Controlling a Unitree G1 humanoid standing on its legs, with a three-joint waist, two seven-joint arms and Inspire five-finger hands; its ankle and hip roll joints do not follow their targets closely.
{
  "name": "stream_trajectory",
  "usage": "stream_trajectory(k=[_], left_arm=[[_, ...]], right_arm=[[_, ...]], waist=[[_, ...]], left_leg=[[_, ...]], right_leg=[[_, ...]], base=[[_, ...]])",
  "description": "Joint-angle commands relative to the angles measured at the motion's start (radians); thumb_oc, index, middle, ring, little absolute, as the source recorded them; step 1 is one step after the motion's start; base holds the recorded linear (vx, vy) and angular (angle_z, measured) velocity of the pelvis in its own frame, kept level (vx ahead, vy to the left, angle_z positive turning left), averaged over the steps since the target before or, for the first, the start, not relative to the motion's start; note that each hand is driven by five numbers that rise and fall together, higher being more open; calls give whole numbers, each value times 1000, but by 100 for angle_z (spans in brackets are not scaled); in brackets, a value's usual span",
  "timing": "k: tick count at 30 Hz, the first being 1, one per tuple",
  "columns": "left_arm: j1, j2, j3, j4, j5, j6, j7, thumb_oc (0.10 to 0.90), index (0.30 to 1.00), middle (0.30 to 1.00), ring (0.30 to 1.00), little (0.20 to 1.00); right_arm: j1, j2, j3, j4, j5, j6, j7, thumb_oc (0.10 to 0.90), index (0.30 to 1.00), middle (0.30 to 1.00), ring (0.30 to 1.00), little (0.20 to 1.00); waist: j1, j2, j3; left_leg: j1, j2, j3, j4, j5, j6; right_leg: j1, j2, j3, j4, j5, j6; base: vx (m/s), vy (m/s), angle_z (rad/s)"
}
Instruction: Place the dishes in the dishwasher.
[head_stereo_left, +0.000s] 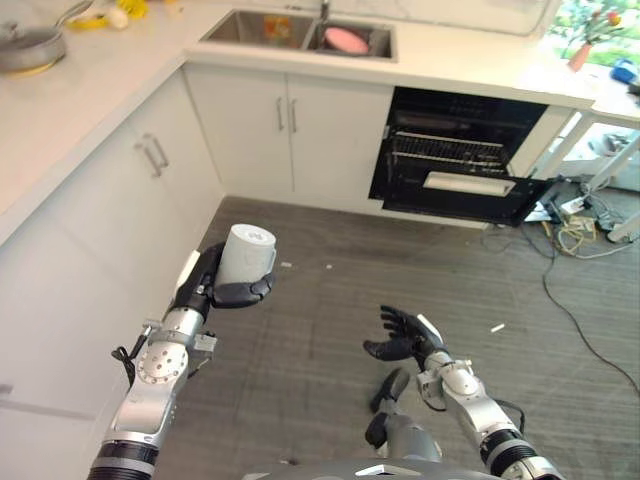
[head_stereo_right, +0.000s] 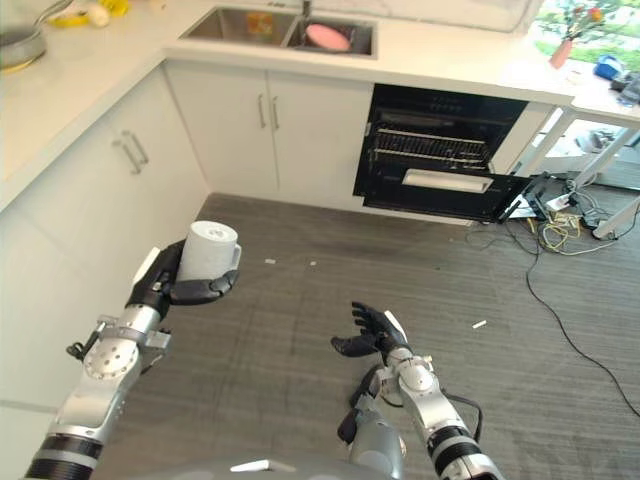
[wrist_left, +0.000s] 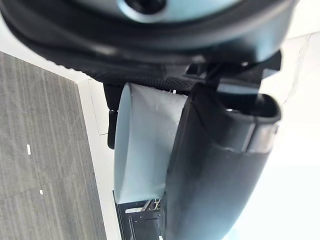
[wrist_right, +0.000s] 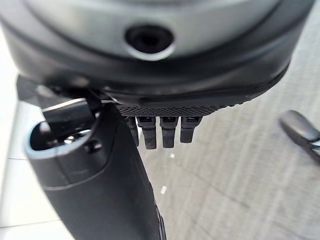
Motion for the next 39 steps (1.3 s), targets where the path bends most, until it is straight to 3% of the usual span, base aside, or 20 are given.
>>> stream_trajectory(k=[1, 2, 4, 7, 9, 10, 11, 14, 18, 22, 23, 25, 26, 28, 30, 31, 32, 34, 35, 39], left_arm=[[-103, 64, -32, -136, -9, -126, 0, 400, 300, 300, 300, 300], [-104, 65, -33, -137, -9, -126, 0, 400, 300, 300, 300, 300], [-93, 75, -24, -142, -20, -127, 0, 400, 300, 300, 300, 300], [-100, 76, -30, -139, -31, -129, 12, 400, 300, 300, 300, 300], [-66, 62, -9, -162, -30, -131, 7, 400, 300, 300, 300, 300], [-66, 62, -9, -162, -30, -131, 7, 400, 300, 300, 300, 300], [-55, 60, -7, -168, -33, -135, 5, 400, 300, 300, 300, 300], [-38, 57, 7, -170, -28, -144, 19, 400, 300, 300, 300, 300], [-33, 51, 11, -166, -18, -144, 30, 400, 300, 300, 300, 300], [-11, 50, 23, -172, 2, -143, 21, 400, 300, 300, 300, 300], [-20, 61, 14, -157, 8, -144, 14, 400, 300, 300, 300, 300], [-40, 89, 1, -158, 14, -147, 6, 400, 300, 300, 300, 300], [-41, 90, 1, -158, 14, -147, 6, 400, 300, 300, 300, 300], [-58, 108, -12, -159, 15, -151, 10, 400, 300, 300, 300, 300], [-76, 109, -18, -166, 11, -150, 18, 400, 300, 300, 300, 300], [-83, 104, -18, -170, 8, -151, 21, 400, 300, 300, 300, 300], [-89, 90, -26, -169, -2, -153, 18, 400, 300, 300, 300, 300], [-95, 85, -28, -172, -5, -152, 13, 400, 300, 300, 300, 300], [-108, 85, -28, -168, -5, -149, 5, 400, 300, 300, 300, 300], [-138, 71, -31, -153, 18, -151, -5, 400, 300, 300, 300, 300]], right_arm=[[-67, -82, -75, -135, 12, -130, -43, 800, 900, 900, 900, 900], [-66, -82, -76, -138, 11, -129, -44, 800, 900, 900, 900, 900], [-59, -94, -77, -198, 10, -122, -41, 800, 900, 900, 900, 900], [-53, -105, -73, -248, 27, -118, -30, 800, 900, 900, 900, 900], [-54, -102, -62, -279, 52, -142, -15, 800, 900, 900, 900, 900], [-54, -102, -62, -279, 52, -142, -15, 800, 900, 900, 900, 900], [-65, -101, -56, -298, 59, -154, -11, 800, 900, 900, 900, 900], [-68, -97, -41, -311, 73, -168, -3, 800, 900, 900, 900, 900], [-58, -96, -50, -343, 102, -172, -4, 800, 900, 900, 900, 900], [-34, -87, -69, -363, 126, -173, 13, 800, 900, 900, 900, 900], [-31, -77, -82, -367, 118, -168, 17, 800, 900, 900, 900, 900], [-42, -55, -105, -377, 125, -164, 15, 800, 900, 900, 900, 900], [-42, -55, -105, -377, 125, -164, 15, 800, 900, 900, 900, 900], [-65, -44, -111, -396, 136, -162, 21, 800, 900, 900, 900, 900], [-102, -41, -102, -399, 129, -157, 20, 800, 900, 900, 900, 900], [-107, -40, -102, -407, 140, -155, 20, 800, 900, 900, 900, 900], [-105, -43, -103, -423, 176, -152, 28, 800, 900, 900, 900, 900], [-105, -42, -105, -424, 189, -153, 28, 800, 900, 900, 900, 900], [-92, -39, -106, -450, 194, -154, 32, 800, 900, 900, 900, 900], [-63, -28, -119, -471, 195, -150, 43, 800, 900, 900, 900, 900]], waist=[[-11, -6, -42], [-13, -2, -42], [4, -19, -29], [14, -33, -13], [34, -23, -16], [34, -23, -16], [55, -19, -16], [90, 6, -8], [88, 43, -3], [97, 60, -26], [101, 46, -29], [92, 31, -23], [93, 30, -25], [75, 34, -11], [70, 39, -3], [64, 34, -1], [52, 19, -5], [48, 11, -9], [47, 21, -16], [39, 26, -21]], left_leg=[[-173, 107, -81, 588, 38, -123], [-188, 118, -89, 613, 32, -132], [-271, 135, -99, 845, 153, -164], [-376, 163, -109, 941, 150, -160], [-419, 213, -67, 712, 103, -120], [-419, 213, -67, 712, 103, -120], [-471, 254, -68, 504, 96, -100], [-470, 294, -151, 196, 230, -136], [-488, 375, -148, 27, 325, -170], [-477, 349, -155, 76, 334, -163], [-487, 298, -167, 137, 298, -130], [-485, 259, -148, 188, 252, -84], [-487, 259, -147, 189, 252, -84], [-458, 220, -120, 209, 208, -29], [-394, 188, -76, 189, 172, 3], [-367, 165, -64, 181, 153, 9], [-327, 126, -50, 165, 129, 8], [-305, 118, -53, 160, 103, -2], [-280, 139, -49, 151, 66, -20], [-242, 142, -39, 162, 25, -36]], right_leg=[[139, 77, 94, -62, 16, -61], [138, 86, 90, -63, 13, -68], [191, 108, 70, -72, -16, -130], [235, 123, 78, -92, -36, -151], [278, 144, 107, -124, -61, -129], [278, 144, 107, -124, -61, -129], [308, 142, 141, -136, -76, -108], [360, 169, 200, -148, -113, -87], [423, 172, 239, -145, -171, -64], [429, 150, 274, -59, -200, -53], [395, 100, 301, 96, -214, -38], [310, 39, 322, 298, -165, 7], [306, 39, 323, 299, -166, 7], [200, -2, 337, 477, -81, 34], [121, -48, 268, 561, -36, 45], [107, -59, 236, 532, -45, 39], [113, -38, 187, 357, -64, 11], [95, -57, 169, 279, -62, 20], [99, -86, 124, 126, -32, 31], [92, -133, 113, 3, 20, 45]], base=[[480, -92, 82], [657, -125, 88], [288, -98, 5], [278, 10, -51], [368, 191, -5], [357, 294, -50], [336, 313, -68], [367, 329, -69], [348, 342, -85], [298, 387, -78], [246, 434, -103], [220, 406, -52], [133, 306, 11], [119, 399, 18], [176, 418, -53], [363, 310, -114], [294, 174, -103], [315, -14, -61], [374, -114, -18], [251, -47, -2]])
